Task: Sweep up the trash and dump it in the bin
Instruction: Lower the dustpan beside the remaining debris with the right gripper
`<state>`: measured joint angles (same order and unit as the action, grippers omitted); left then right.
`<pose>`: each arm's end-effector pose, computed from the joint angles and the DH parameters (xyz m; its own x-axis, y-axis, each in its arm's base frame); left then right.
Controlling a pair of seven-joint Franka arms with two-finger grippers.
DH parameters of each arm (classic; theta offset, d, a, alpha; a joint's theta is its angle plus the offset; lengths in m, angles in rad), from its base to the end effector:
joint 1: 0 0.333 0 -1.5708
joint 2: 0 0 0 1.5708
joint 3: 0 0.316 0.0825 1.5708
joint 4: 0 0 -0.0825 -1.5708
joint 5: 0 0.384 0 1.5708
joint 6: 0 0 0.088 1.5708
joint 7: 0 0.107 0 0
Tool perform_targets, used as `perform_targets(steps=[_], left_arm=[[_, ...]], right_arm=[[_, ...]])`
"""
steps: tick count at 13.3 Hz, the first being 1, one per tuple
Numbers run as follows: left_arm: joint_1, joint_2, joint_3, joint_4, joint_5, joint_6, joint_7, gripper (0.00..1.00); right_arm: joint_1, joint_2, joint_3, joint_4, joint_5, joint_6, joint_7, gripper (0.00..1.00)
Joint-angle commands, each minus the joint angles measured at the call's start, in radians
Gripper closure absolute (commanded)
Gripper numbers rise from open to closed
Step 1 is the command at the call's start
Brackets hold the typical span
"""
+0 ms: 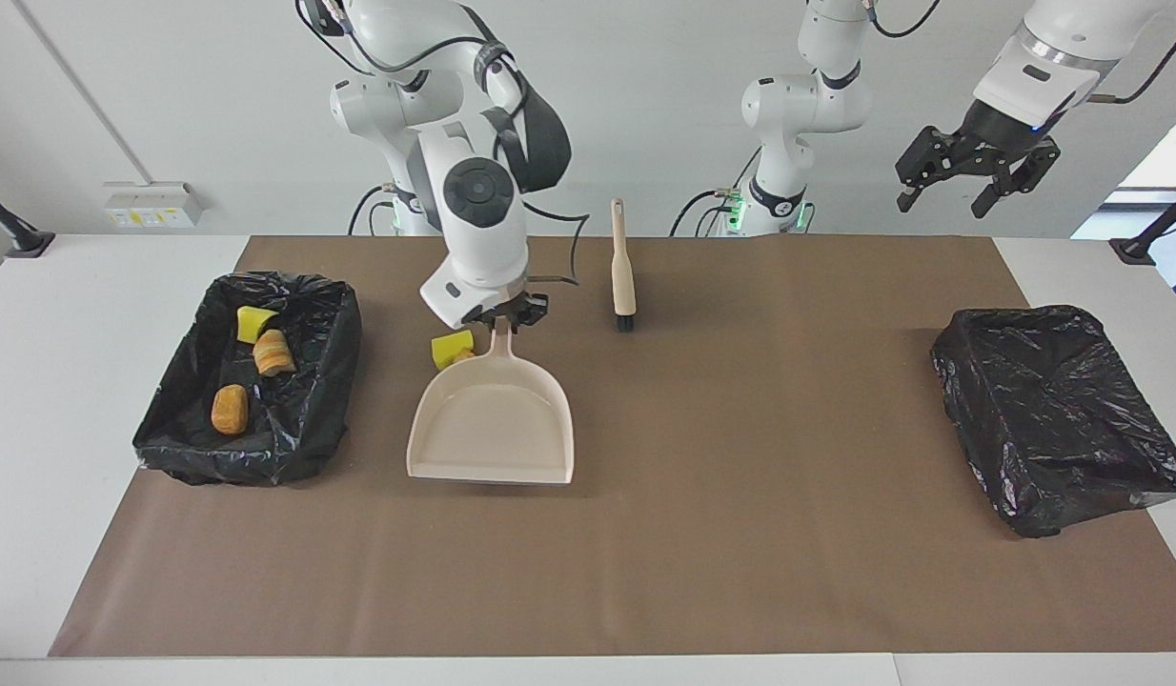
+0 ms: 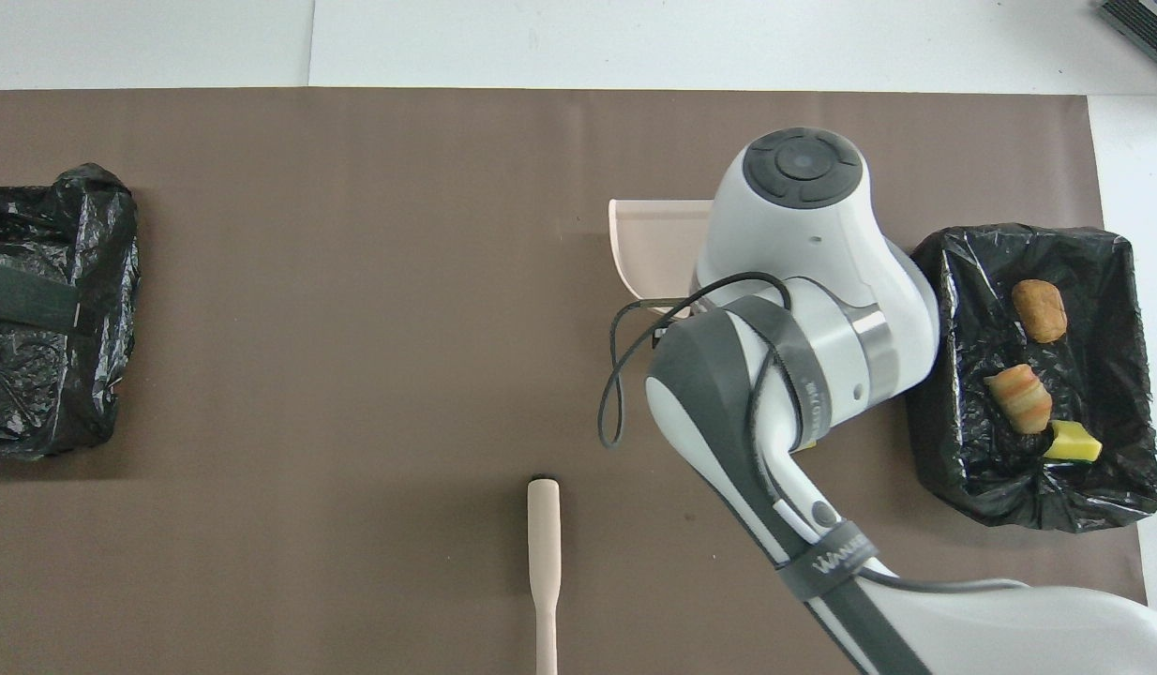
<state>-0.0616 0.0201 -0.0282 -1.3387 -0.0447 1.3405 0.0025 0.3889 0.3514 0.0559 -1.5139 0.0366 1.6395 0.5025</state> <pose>0.5303 -0.0531 0.7003 0.9946 -0.1023 -0.0180 -0.1014 -0.9939 0.0443 0.5775 0.2745 0.4452 0.9725 -0.0706 -0.2219 -0.0587 -0.9965 0.0601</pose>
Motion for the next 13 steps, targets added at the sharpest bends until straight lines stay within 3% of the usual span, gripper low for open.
perform_targets(steps=[1, 4, 13], left_arm=[[0.009, -0.023, -0.013, -0.027, 0.052, 0.023, 0.016, 0.00], [0.012, -0.028, -0.012, -0.028, 0.051, 0.016, 0.011, 0.00], [0.009, -0.028, -0.013, -0.028, 0.051, 0.016, 0.005, 0.00]], right_arm=[[0.066, 0.185, 0.001, 0.249, 0.032, -0.015, 0.120, 1.00], [0.125, 0.303, 0.004, 0.334, 0.031, 0.087, 0.217, 1.00], [0.179, 0.376, 0.033, 0.333, 0.022, 0.187, 0.199, 1.00]])
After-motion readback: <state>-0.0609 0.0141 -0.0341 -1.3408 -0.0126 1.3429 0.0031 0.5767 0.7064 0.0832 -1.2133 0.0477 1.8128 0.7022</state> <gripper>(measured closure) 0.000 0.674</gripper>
